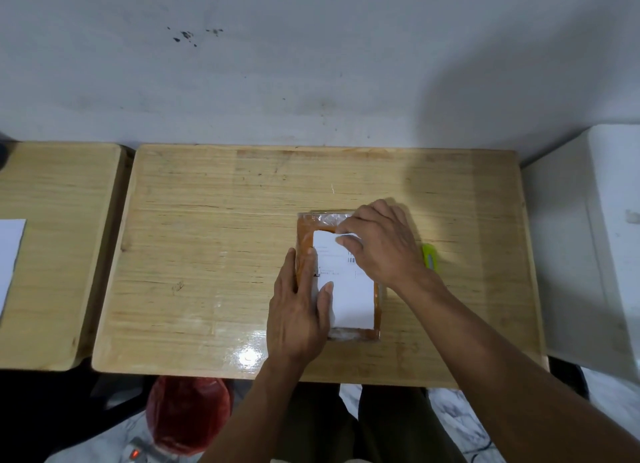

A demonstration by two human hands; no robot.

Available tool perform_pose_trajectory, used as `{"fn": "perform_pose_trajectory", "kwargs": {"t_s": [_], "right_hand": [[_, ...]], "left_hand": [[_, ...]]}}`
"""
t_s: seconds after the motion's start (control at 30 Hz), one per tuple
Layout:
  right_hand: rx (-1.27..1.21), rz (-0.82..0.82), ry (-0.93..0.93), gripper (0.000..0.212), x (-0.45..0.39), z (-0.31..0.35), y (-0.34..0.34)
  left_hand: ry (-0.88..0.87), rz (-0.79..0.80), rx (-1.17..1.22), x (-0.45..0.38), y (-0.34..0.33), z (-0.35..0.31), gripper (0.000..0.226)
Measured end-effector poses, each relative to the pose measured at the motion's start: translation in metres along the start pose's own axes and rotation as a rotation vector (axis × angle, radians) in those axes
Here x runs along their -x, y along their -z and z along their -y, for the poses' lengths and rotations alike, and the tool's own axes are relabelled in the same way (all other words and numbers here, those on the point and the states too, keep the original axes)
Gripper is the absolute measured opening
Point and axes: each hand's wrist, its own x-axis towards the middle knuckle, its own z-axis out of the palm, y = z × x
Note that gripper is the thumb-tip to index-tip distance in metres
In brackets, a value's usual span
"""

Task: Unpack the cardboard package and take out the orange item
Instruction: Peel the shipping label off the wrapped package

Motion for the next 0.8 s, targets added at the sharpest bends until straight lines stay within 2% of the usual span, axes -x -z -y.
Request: {"fn": "perform_pose_trajectory", "kwargs": {"t_s": [0.17, 0.3, 0.57, 0.7, 0.8], "right_hand": [[-0.119, 0.033, 0.088, 0.012, 0.001, -0.007, -0.002], [-0.268, 0.056, 0.039, 0.003, 0.001, -0.013, -0.002], [-0.320, 0.097, 0.001, 0.001, 0.000, -0.015, 0.000], [-0.371, 0.139, 0.000, 0.016, -0.001, -0.015, 0.005], [-0.418, 0.189, -0.003, 0.011, -0.003, -0.015, 0.011]], "left_hand": [[0.017, -0.004, 0.010, 0.000, -0.001, 0.001, 0.064], [0.018, -0.009, 0.010, 0.001, -0.003, 0.004, 0.063], [0.033, 0.004, 0.018, 0.003, -0.004, 0.007, 0.063], [0.028, -0.008, 0.028, 0.005, -0.004, 0.007, 0.063], [0.038, -0.008, 0.037, 0.005, -0.003, 0.007, 0.064]]}}
